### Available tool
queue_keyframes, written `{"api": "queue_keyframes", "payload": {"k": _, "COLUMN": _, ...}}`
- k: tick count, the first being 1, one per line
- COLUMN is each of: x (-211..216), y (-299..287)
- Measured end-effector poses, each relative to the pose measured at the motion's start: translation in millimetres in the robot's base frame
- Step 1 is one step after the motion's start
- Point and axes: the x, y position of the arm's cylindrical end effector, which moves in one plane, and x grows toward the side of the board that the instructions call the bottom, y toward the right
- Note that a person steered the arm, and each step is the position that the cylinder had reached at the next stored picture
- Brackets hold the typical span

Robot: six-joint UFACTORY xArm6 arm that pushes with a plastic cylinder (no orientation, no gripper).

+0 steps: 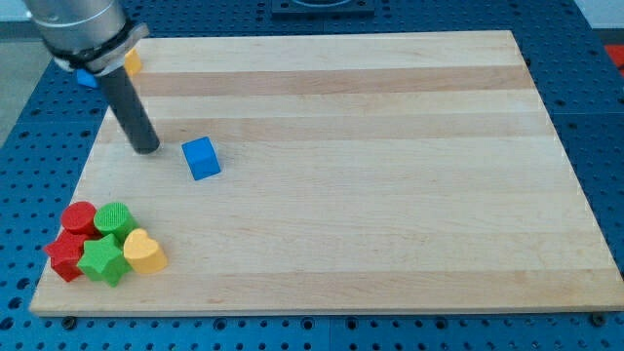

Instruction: Push the blue cube closer to the group of stars

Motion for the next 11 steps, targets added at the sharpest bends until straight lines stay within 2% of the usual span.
{"api": "queue_keyframes", "payload": {"k": 1, "x": -17, "y": 40}}
{"api": "queue_keyframes", "payload": {"k": 2, "x": -7, "y": 92}}
{"api": "queue_keyframes", "payload": {"k": 3, "x": 21, "y": 101}}
{"api": "queue_keyframes", "payload": {"k": 4, "x": 28, "y": 86}}
{"api": "queue_keyframes", "payload": {"k": 6, "x": -5, "y": 75}}
{"api": "queue_keyframes", "payload": {"k": 8, "x": 60, "y": 36}}
{"api": "queue_keyframes", "payload": {"k": 9, "x": 79, "y": 31}}
{"api": "queue_keyframes", "payload": {"k": 11, "x": 77, "y": 43}}
